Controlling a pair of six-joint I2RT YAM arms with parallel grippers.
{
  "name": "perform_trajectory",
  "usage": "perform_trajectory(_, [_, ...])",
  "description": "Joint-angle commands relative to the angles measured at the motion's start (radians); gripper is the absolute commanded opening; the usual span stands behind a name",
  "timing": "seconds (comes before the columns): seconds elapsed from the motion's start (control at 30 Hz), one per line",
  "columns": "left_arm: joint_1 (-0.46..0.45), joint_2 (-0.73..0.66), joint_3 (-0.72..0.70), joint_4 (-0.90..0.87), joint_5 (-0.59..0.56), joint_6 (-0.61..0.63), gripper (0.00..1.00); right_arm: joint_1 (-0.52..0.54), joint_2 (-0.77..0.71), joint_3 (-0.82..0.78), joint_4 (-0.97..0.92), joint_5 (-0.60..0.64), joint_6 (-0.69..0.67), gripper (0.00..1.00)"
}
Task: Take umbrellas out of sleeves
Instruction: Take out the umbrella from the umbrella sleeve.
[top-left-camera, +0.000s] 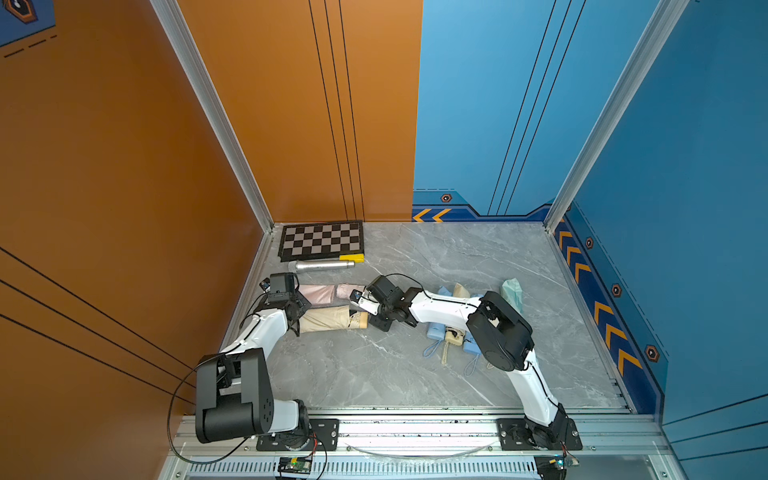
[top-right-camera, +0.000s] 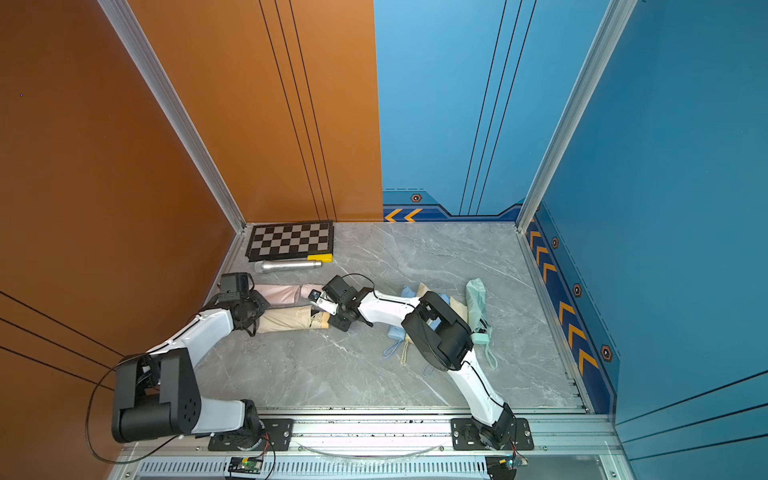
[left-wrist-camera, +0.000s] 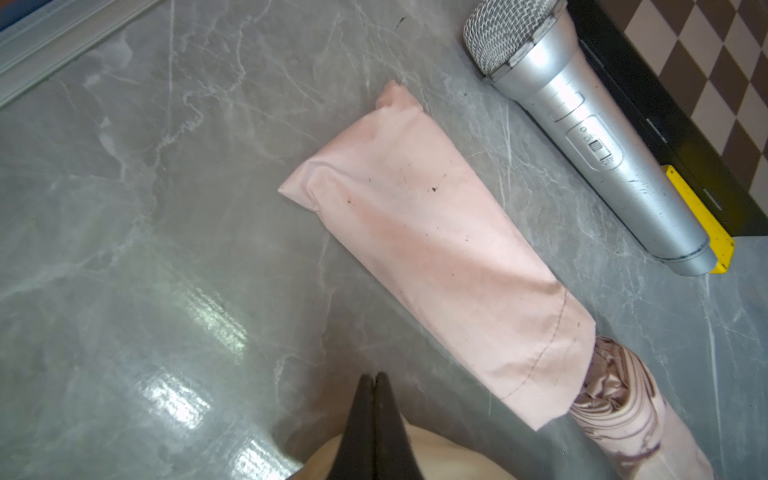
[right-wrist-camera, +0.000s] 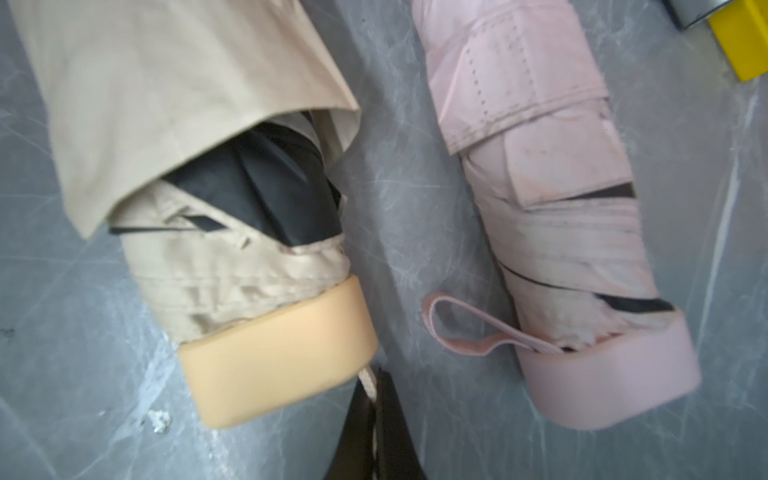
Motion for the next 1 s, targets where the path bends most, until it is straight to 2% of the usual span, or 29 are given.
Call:
perform_trajectory(0.0, [0.018, -0.008, 0.031, -0.008, -0.064, 0.026, 0.0, -0.015, -0.048, -0.021, -0.044, 0.046, 0.005, 0.0])
perform_trajectory(0.97, [0.028, 0.014, 0.035, -0.001, -0.072, 0.035, 0.0, -0.03, -0.066, -0.041, -0.045, 0.061, -0.004, 0.0])
